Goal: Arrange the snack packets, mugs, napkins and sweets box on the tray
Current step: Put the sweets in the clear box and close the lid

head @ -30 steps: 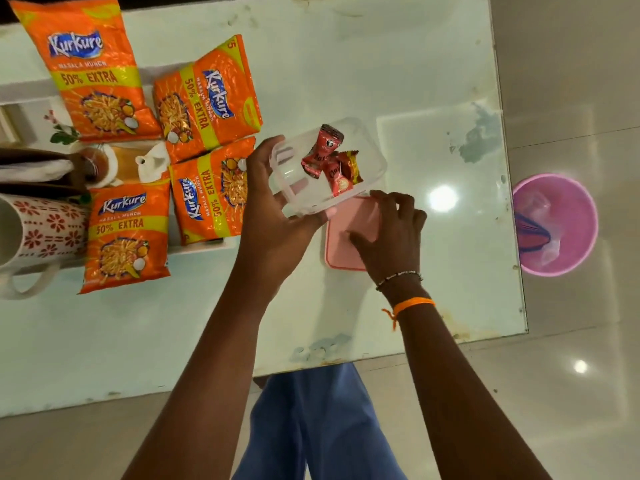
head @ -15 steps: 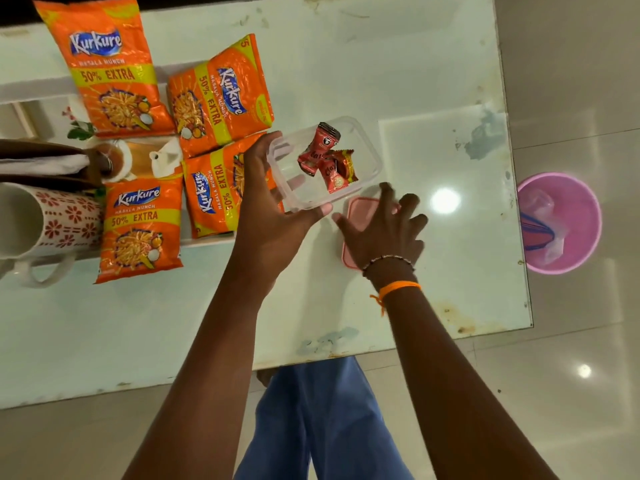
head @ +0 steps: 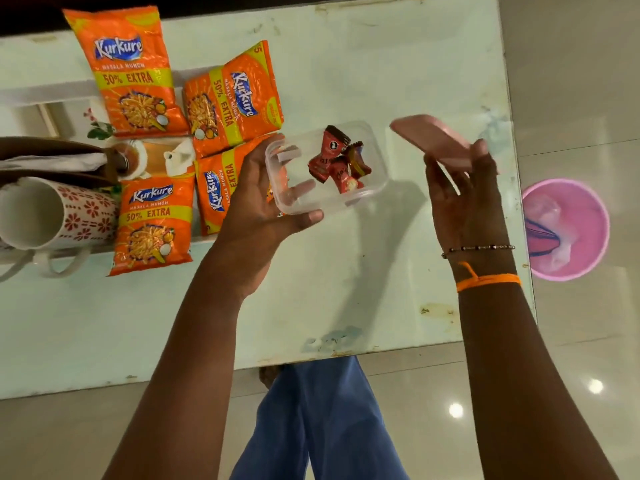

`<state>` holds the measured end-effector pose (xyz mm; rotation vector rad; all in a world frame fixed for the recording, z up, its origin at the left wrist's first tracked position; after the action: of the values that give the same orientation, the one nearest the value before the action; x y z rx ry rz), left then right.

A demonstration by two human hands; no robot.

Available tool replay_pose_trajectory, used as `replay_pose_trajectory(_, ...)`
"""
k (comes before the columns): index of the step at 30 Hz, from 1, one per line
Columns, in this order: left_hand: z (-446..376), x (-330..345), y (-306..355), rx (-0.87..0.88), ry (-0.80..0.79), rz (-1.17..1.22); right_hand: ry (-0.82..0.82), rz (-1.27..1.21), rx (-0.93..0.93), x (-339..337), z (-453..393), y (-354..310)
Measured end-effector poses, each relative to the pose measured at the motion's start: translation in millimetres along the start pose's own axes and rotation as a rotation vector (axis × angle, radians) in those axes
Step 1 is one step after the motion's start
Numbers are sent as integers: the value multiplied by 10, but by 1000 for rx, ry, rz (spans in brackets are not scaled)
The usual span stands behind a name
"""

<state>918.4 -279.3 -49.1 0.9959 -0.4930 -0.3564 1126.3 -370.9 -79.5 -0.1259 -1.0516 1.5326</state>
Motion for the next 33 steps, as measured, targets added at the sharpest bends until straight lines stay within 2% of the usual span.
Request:
replay_pose_trajectory(2, -18, 15, -5, -21, -74, -15, -187, 6, 23, 80, 56, 2)
replay_pose_trajectory(8, -108, 75, 49, -93, -179, -4, -469, 460, -34, 209, 182, -30)
replay_pose_trajectory(17, -211, 153, 147, -69, -176, -55, -640, 1158, -183, 396, 159, -184)
replay_pose_trajectory(23, -142, 9, 102, -83, -259, 8, -673, 1234, -227, 473, 222, -44)
replay_pose_trajectory(29, -7, -240, 34, -105, -126, 13, -706, 1255, -252, 599, 480, 281)
replay_pose_trajectory(31, 93, -385, 34, -85, -113, 28, -642, 1181, -238, 682, 597, 425)
replay_pose_trajectory(33, 208, -513, 75, -53, -128, 56, -450, 968, -220, 800, 707, 596)
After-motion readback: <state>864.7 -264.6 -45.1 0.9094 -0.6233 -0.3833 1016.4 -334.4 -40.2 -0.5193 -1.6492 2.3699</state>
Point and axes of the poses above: each hand's wrist, its own z-axis away from the middle knuckle, its own x-axis out of the palm, y = z × x, the point moved 2 cm from there along -z, towards the middle knuckle
